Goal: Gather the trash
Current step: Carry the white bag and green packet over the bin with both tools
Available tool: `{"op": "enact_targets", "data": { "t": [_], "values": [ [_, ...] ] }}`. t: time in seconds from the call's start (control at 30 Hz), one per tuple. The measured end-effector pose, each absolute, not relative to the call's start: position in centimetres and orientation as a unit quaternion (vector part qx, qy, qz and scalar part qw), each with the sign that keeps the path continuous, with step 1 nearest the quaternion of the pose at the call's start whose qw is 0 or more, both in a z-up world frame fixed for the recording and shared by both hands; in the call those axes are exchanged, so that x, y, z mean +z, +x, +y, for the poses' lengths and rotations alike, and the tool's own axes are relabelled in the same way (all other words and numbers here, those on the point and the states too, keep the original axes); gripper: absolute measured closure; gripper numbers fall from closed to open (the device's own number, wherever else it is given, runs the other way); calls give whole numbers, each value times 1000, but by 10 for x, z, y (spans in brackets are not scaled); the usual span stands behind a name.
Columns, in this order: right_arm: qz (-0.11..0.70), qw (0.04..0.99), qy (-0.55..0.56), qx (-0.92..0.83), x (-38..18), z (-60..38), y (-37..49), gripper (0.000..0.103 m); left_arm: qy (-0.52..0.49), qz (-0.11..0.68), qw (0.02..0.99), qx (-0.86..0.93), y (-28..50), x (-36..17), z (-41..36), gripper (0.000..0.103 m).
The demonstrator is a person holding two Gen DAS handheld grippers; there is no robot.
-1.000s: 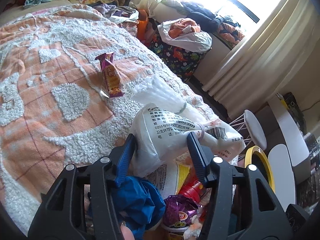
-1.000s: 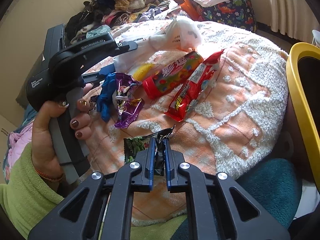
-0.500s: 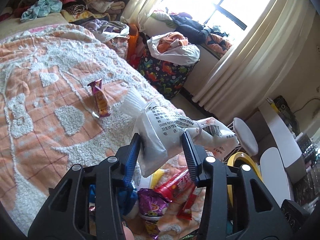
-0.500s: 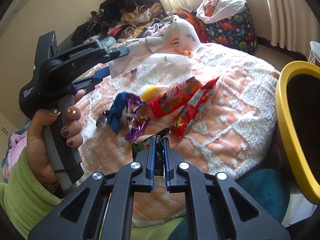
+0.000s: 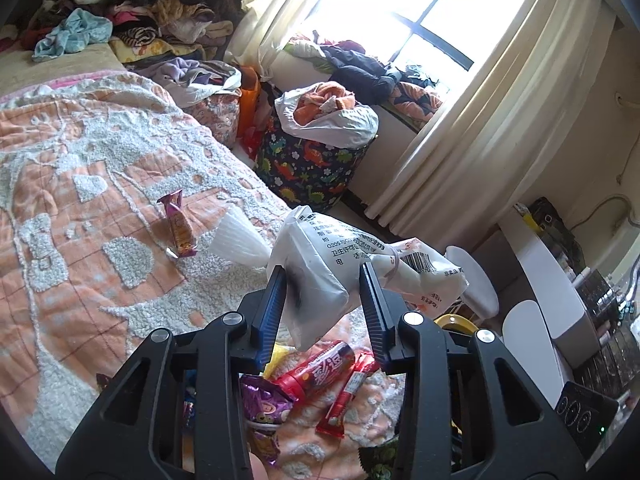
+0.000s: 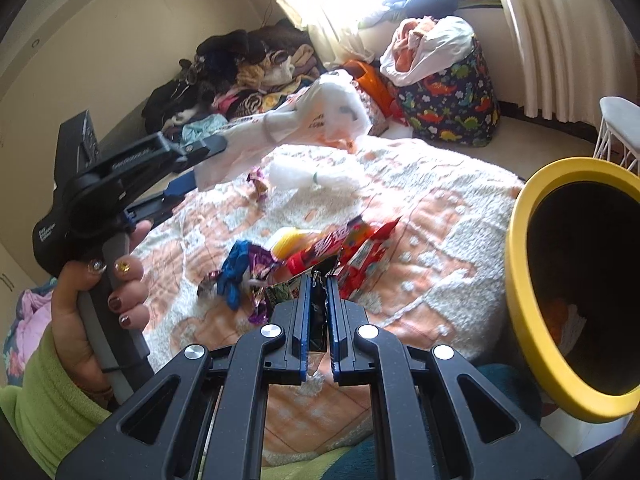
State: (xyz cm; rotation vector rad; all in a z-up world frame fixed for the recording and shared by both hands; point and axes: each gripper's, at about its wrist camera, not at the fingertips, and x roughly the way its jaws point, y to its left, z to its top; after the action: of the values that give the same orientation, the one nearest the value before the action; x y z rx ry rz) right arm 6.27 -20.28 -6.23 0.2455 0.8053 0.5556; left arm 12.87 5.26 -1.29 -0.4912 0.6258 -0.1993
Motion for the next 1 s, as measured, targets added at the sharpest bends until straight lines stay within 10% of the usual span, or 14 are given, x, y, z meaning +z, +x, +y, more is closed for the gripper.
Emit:
{"op": "enact_targets", "data": {
  "t": [1.0],
  "values": [
    [322, 921, 186, 118, -48, -319, 80, 95, -185, 315, 917, -160, 121, -5, -15, 74]
  ]
}}
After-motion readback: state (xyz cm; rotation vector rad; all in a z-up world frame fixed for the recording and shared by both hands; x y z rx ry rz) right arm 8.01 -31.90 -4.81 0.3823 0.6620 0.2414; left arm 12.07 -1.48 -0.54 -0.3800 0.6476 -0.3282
